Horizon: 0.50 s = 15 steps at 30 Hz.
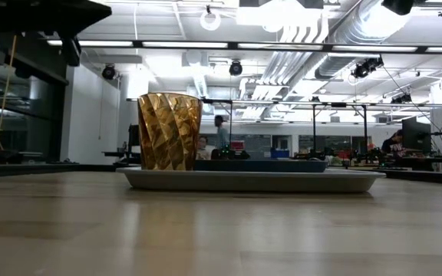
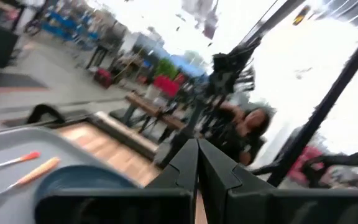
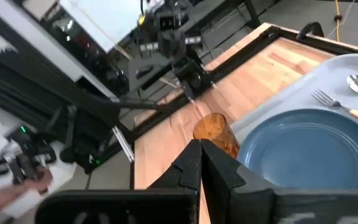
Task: Pick and place plate/cup/fork/spoon on tray
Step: Return to Home Position
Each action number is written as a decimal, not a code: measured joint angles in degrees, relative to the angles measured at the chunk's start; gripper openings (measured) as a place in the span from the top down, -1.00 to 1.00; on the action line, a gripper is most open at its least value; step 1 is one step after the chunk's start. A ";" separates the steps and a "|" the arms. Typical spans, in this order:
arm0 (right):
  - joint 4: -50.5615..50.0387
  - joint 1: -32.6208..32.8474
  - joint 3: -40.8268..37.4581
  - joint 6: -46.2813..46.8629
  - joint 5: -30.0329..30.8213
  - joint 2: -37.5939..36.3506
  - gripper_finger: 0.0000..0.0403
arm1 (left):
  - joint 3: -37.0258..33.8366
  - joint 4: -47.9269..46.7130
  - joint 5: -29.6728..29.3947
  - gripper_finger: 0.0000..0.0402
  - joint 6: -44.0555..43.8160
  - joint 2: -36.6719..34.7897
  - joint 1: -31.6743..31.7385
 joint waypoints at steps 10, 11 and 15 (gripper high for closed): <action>0.17 0.00 0.00 7.04 1.14 -0.30 1.00 | -11.13 13.66 3.42 1.00 -2.61 -0.09 -0.02; 0.26 0.00 0.00 7.02 1.14 -0.30 1.00 | -11.17 12.79 4.17 1.00 -2.46 -0.09 -0.02; 0.46 0.00 0.02 6.95 1.16 -0.33 1.00 | -11.17 9.43 8.16 1.00 -1.40 -0.53 0.18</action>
